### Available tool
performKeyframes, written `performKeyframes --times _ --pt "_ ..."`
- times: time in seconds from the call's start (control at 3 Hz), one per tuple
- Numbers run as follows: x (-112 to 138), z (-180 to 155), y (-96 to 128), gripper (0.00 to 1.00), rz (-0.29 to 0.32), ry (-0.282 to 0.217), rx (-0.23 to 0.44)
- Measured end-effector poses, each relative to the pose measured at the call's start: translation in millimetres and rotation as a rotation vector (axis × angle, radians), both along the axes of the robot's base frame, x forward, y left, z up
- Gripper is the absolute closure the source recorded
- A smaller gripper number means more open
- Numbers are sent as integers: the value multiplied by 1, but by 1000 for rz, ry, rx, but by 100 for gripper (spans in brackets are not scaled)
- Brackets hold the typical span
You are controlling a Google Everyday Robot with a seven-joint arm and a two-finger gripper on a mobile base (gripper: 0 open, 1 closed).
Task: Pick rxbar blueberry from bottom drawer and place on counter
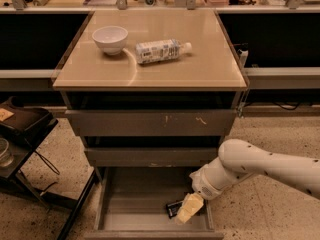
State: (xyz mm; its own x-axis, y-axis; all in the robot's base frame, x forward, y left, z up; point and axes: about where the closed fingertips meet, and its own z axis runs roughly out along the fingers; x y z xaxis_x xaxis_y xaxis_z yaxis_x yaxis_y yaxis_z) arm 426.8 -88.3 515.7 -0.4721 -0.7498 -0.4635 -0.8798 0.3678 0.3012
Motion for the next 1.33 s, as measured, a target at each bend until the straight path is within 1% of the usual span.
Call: performKeyframes --times 0.33,0.67,1.0,1.33 --pt "24 -14 -32 0 -59 -65 -89" --pt "79 -13 -78 0 -136 -186 -242" --pt "82 -18 -92 0 -149 -190 -278" --pt "82 -18 -91 0 -148 -190 -276"
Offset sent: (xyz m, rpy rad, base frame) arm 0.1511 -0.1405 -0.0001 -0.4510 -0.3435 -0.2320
